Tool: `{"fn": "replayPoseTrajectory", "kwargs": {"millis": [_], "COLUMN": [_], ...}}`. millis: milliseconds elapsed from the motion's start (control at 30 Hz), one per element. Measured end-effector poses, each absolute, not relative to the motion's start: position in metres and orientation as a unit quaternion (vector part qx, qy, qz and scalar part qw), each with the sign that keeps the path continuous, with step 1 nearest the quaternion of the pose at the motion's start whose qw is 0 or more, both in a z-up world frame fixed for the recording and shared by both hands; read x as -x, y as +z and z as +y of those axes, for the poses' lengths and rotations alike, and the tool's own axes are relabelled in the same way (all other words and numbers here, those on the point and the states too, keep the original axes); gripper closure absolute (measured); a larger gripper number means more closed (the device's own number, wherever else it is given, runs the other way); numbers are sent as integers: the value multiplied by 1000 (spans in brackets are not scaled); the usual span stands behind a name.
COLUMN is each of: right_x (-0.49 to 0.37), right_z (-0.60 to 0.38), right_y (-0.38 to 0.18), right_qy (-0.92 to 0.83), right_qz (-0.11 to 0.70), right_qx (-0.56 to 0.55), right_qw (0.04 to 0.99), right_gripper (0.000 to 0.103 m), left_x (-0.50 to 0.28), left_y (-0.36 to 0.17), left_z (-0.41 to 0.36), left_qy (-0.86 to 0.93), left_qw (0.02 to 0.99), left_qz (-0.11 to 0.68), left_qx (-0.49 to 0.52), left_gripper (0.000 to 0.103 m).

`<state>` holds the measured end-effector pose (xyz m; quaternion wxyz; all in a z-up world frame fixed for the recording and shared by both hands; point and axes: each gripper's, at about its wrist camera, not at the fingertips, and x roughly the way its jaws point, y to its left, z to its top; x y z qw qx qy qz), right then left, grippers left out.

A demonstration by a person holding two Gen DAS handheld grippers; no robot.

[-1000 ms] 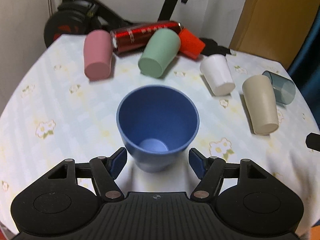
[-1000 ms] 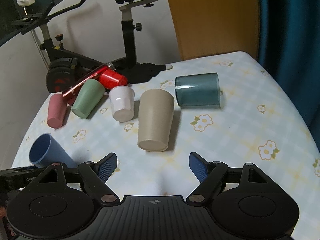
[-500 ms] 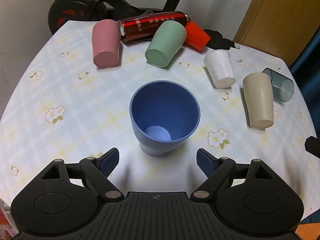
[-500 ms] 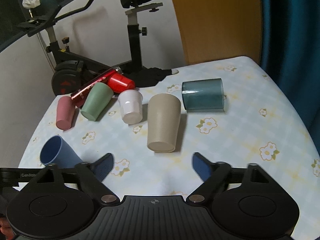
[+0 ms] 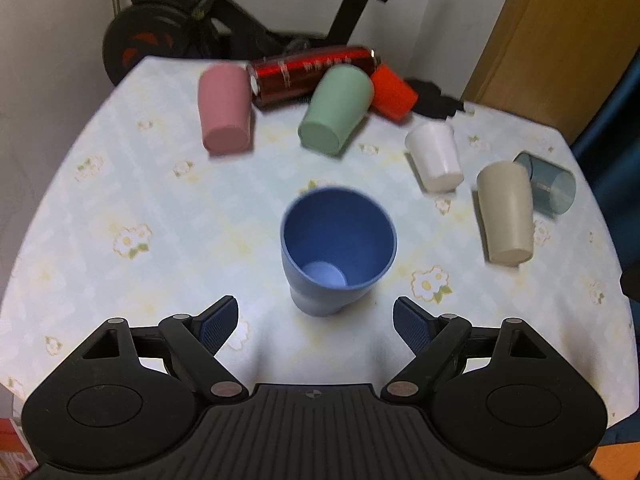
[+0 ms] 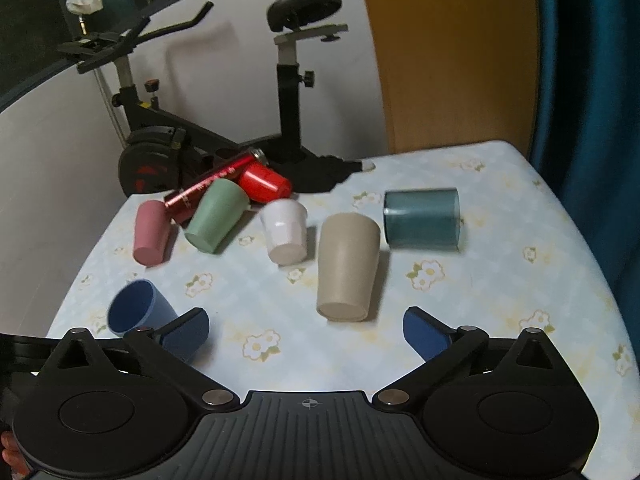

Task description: Flip cup upright

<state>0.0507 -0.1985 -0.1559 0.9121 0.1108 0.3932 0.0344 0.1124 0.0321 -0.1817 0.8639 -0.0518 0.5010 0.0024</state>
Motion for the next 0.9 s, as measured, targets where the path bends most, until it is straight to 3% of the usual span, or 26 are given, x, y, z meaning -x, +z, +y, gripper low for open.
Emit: {"fn": "replayPoseTrajectory", "kwargs": {"millis": [300,567,733,900], "right_x": [-42,-27,-17,-10], "right_z": [-189,-188,-189,-193], "right_y": [-92,-35,-12,-2], "right_qy": [44,43,41,34], "right_qz": [331,245,195,166], "right_qx": [-76,-61,-57,-60], "right_qw": [939,967,978,984], "right_gripper": [0,0,0,0], "left_x": [-86,-45,-17,-12], "left_y": [-112,-35,-5,5], "left_z": [35,27,14,0], "left_qy": [10,22,23,13], "left_qw": [916,975,993,997], "left_qz": [398,222,115,80], "left_qx": [46,9,-20,-21], "left_gripper": [16,5,0,0]}}
